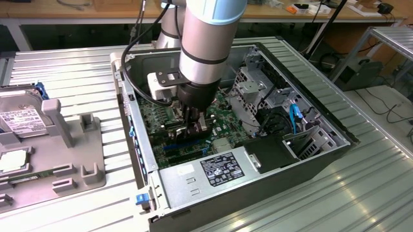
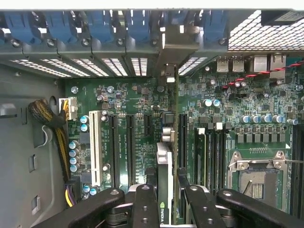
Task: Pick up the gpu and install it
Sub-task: 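Insert the gpu into the slot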
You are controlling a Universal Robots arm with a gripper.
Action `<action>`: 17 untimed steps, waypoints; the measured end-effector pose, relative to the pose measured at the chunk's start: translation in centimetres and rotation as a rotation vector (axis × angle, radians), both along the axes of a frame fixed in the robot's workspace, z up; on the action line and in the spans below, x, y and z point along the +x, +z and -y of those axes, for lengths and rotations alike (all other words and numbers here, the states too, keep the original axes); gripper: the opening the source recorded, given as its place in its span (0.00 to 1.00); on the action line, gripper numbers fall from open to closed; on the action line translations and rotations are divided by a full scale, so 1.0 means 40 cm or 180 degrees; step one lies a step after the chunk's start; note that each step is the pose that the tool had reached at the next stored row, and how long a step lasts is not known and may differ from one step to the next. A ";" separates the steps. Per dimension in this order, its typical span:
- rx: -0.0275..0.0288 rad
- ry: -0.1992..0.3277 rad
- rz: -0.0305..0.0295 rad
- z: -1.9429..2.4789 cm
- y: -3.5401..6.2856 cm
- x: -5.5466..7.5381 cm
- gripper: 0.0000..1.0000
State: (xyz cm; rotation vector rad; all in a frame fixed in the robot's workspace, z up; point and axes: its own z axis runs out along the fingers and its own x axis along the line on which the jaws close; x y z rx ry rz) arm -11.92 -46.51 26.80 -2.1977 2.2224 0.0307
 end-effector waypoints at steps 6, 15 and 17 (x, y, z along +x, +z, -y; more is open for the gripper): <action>-0.0010 -0.0001 -0.0012 -0.001 -0.001 0.002 0.27; -0.0011 -0.0001 -0.0013 -0.007 -0.009 -0.002 0.27; -0.0010 -0.0001 -0.0013 -0.007 -0.010 -0.004 0.27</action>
